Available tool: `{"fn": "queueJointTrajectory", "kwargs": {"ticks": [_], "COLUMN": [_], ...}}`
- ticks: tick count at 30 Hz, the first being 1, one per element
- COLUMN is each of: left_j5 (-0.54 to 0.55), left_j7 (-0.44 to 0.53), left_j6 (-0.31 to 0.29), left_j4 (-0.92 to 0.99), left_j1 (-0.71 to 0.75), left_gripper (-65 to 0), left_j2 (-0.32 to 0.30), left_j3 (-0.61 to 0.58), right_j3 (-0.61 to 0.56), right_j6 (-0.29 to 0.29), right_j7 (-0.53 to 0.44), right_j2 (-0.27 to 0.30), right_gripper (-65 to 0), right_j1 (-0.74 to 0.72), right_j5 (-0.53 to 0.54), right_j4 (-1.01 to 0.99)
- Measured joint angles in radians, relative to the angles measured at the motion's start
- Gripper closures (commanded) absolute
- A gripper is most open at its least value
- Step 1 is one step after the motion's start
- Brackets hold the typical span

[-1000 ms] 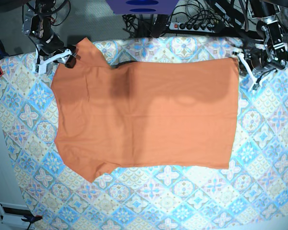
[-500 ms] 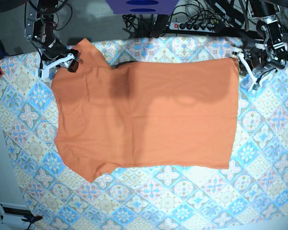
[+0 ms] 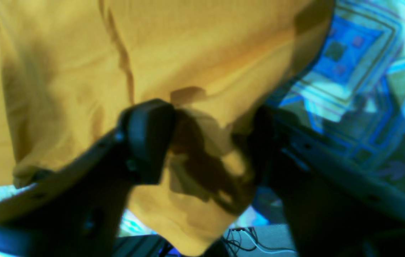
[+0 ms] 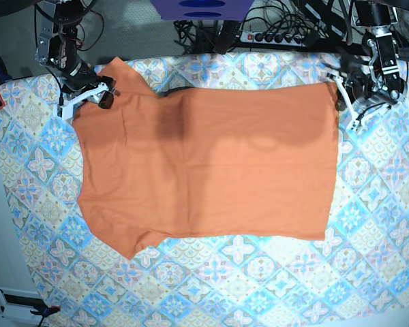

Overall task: Fold the T-shirt properly
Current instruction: 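Close both grippers on the shirt edge corners, then drag the shirt with both grippers toward the robot base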

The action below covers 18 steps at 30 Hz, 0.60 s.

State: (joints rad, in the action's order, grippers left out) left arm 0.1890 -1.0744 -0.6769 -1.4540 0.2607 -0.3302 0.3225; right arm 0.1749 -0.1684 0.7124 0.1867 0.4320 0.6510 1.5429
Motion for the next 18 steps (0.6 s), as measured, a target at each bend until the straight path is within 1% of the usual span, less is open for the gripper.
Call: {"fn": "queueJointTrajectory", "kwargs": {"ticks": [3,5,8,13,17,18], "left_j5": [-0.003,-0.003,-0.004,-0.006,-0.013,-0.016], "left_j7": [0.000,0.000,0.000,0.000,-0.011,-0.006], "left_j6": [0.000,0.000,0.000,0.000,0.015,0.016], "left_j4": [-0.001,-0.001,-0.001,-0.001,-0.012,-0.013], "left_j1": [0.000,0.000,0.000,0.001,0.003,0.006], "left_gripper": [0.0,0.0,0.0,0.0,0.0,0.0], "left_j2": [0.001,0.001,0.003,0.003,-0.005,-0.005], "left_j3": [0.000,0.000,0.000,0.000,-0.043,-0.043], "right_j3": [-0.002,-0.002,-0.002,0.001,0.002,0.002], "right_j6": [-0.004,-0.004,-0.004,-0.004,-0.003,0.004], "right_j7": [0.000,0.006,0.007,0.044,0.054,0.059], "right_j2": [-0.001,-0.002,-0.006,-0.006,-0.006,-0.008], "right_gripper": [-17.0,-12.2,-8.6,-5.7,-0.3,0.0], "right_j1": [0.000,0.000,0.000,-0.008,-0.007,-0.008], "right_j5": [-0.047,-0.070,-0.095,-0.100,-0.130,-0.141], "right_j4": [0.000,0.000,0.000,0.002,0.011,0.016]}}
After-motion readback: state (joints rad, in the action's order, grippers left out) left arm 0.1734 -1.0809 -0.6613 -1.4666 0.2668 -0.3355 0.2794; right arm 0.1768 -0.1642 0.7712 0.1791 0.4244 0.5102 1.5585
